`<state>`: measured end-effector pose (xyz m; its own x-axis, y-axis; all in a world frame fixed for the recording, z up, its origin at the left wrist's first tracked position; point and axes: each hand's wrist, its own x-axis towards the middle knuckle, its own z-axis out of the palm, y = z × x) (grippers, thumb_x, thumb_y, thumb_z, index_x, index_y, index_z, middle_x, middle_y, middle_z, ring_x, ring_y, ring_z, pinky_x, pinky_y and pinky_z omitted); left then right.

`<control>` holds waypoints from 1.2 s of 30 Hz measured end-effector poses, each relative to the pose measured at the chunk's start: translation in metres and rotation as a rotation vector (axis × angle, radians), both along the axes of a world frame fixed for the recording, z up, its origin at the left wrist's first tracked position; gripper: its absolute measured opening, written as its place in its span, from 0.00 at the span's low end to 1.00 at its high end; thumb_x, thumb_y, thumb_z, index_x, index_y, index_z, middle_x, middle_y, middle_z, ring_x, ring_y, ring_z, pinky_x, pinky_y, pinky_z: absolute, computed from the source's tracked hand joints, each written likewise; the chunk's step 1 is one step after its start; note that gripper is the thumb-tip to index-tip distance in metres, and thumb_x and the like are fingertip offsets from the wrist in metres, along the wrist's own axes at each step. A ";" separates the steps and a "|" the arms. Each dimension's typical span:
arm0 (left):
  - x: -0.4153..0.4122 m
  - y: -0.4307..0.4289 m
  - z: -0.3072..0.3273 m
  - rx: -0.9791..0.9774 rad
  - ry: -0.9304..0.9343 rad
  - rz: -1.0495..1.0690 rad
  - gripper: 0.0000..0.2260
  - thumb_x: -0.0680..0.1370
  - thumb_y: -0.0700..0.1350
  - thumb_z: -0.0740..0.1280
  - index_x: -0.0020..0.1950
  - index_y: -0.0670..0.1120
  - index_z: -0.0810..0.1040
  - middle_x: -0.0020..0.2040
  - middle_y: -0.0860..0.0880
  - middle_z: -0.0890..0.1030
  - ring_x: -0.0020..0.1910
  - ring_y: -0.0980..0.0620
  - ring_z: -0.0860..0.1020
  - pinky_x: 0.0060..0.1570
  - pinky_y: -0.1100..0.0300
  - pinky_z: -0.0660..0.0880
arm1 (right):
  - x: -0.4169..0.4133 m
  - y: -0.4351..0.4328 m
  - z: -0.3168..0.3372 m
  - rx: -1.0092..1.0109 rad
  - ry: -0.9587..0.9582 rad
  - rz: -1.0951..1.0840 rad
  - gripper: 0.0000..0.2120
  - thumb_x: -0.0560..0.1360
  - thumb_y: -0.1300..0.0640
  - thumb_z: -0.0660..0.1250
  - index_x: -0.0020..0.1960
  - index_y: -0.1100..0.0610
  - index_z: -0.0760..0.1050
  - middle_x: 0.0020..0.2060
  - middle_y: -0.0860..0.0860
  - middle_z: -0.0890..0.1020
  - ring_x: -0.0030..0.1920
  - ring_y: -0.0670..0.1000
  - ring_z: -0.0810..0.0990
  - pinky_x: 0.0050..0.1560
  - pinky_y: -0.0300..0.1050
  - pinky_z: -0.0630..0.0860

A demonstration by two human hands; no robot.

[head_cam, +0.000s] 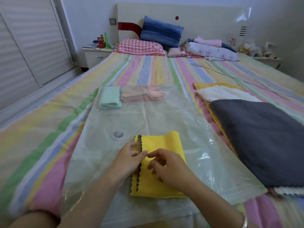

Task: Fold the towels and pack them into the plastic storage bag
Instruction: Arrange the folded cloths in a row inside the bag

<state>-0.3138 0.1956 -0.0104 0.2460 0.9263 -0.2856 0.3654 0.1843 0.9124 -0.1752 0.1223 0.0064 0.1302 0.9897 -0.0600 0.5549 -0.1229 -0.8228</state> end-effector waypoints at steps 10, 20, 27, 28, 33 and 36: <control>-0.003 -0.003 -0.013 0.364 0.198 -0.052 0.30 0.77 0.41 0.64 0.75 0.59 0.58 0.57 0.52 0.81 0.47 0.54 0.80 0.47 0.56 0.75 | 0.036 0.002 -0.027 0.116 -0.689 0.046 0.41 0.68 0.38 0.31 0.79 0.51 0.47 0.78 0.48 0.44 0.77 0.46 0.38 0.76 0.43 0.39; 0.013 -0.018 -0.004 0.948 0.746 -0.325 0.27 0.78 0.50 0.50 0.78 0.48 0.57 0.79 0.48 0.54 0.78 0.49 0.53 0.76 0.51 0.52 | 0.027 0.008 -0.064 0.095 -0.848 -0.019 0.29 0.75 0.44 0.51 0.69 0.58 0.72 0.69 0.56 0.72 0.70 0.57 0.70 0.66 0.53 0.56; 0.000 -0.023 -0.050 0.951 0.880 -0.619 0.31 0.81 0.62 0.38 0.78 0.48 0.59 0.78 0.48 0.58 0.78 0.49 0.53 0.72 0.44 0.51 | 0.039 -0.028 -0.058 0.254 -0.863 0.163 0.27 0.81 0.42 0.47 0.73 0.52 0.67 0.73 0.52 0.67 0.74 0.54 0.62 0.70 0.53 0.56; -0.003 -0.022 -0.055 0.974 0.853 -0.603 0.28 0.82 0.59 0.41 0.77 0.48 0.60 0.78 0.48 0.59 0.78 0.49 0.54 0.71 0.44 0.53 | 0.042 -0.035 -0.056 0.270 -0.855 0.212 0.28 0.81 0.39 0.46 0.74 0.51 0.66 0.74 0.51 0.65 0.75 0.52 0.60 0.71 0.53 0.55; -0.003 -0.020 -0.054 1.018 0.710 -0.551 0.25 0.81 0.56 0.48 0.77 0.50 0.61 0.78 0.50 0.60 0.78 0.51 0.55 0.71 0.46 0.52 | 0.059 -0.056 -0.044 0.383 -0.868 0.414 0.31 0.72 0.33 0.62 0.68 0.49 0.71 0.71 0.48 0.69 0.74 0.52 0.63 0.71 0.52 0.61; -0.005 -0.031 -0.040 1.068 0.511 -0.527 0.17 0.79 0.51 0.57 0.66 0.50 0.75 0.70 0.52 0.72 0.72 0.53 0.68 0.71 0.51 0.59 | 0.064 -0.057 -0.043 0.464 -0.907 0.450 0.22 0.72 0.42 0.67 0.62 0.52 0.77 0.65 0.50 0.76 0.68 0.52 0.73 0.65 0.52 0.72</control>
<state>-0.3184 0.1648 -0.0504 0.7316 0.5783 0.3609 0.5195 -0.8158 0.2542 -0.1113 0.0651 -0.0365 -0.4380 0.8594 0.2636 0.8904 0.4551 -0.0041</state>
